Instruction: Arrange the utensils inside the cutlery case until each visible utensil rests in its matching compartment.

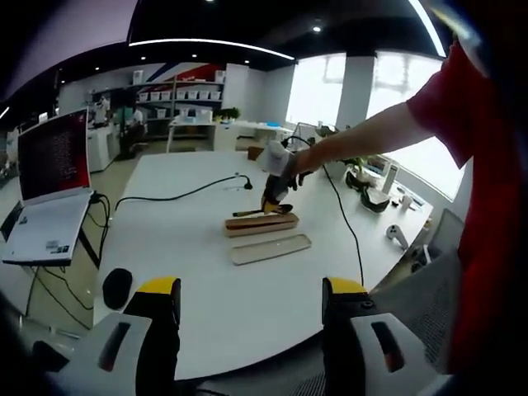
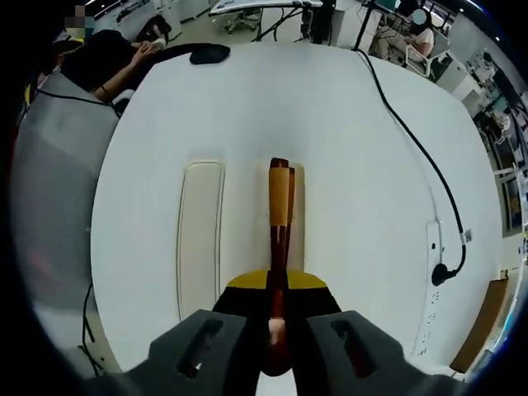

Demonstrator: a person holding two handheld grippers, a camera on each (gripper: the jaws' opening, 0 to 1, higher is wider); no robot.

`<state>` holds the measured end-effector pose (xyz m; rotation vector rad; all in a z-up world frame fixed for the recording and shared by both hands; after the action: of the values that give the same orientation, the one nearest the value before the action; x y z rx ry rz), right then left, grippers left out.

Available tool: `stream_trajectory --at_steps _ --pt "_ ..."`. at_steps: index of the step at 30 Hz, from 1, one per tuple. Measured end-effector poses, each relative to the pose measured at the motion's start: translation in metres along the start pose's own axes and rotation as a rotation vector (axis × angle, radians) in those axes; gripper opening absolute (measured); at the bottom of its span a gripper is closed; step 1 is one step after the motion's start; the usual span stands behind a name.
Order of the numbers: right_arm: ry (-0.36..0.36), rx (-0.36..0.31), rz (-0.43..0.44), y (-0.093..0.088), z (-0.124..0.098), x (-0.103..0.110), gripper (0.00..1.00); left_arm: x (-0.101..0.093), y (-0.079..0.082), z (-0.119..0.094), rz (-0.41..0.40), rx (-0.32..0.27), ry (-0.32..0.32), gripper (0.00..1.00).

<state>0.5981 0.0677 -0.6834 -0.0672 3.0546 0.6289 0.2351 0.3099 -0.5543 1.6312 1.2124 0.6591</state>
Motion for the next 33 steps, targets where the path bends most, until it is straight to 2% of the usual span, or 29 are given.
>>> stream_trajectory --at_steps 4,6,16,25,30,33 --pt "0.007 0.009 0.006 -0.003 0.007 0.001 0.01 0.000 0.000 0.001 -0.003 -0.001 0.004 0.71" --pt "-0.019 0.012 -0.001 -0.005 0.011 0.001 0.01 0.000 -0.001 0.001 -0.002 0.001 0.005 0.71" --pt "-0.033 0.012 -0.012 -0.009 0.015 -0.001 0.01 0.003 -0.002 0.004 -0.006 0.007 0.009 0.71" --pt "-0.016 0.023 -0.024 -0.010 0.023 0.001 0.01 0.004 -0.002 0.005 -0.007 0.010 0.012 0.71" --pt "0.011 0.039 -0.062 -0.011 0.028 0.002 0.02 0.005 -0.002 0.005 -0.008 0.013 0.016 0.71" --pt "0.014 0.047 -0.043 -0.011 0.029 0.002 0.02 0.006 -0.002 0.006 -0.010 0.011 0.017 0.71"
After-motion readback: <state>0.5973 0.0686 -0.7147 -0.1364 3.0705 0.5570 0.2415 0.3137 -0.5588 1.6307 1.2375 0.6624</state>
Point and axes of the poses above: the point that each gripper's makers call its tool centre point, and the gripper's own axes: z roughly forward along the fingers, x roughly to its left, y roughly out of its top, the point moved 10 cm from there along -z, roughly backward along the fingers, and after that the axes turned 7 degrees about -x, right-handed, at the moved point
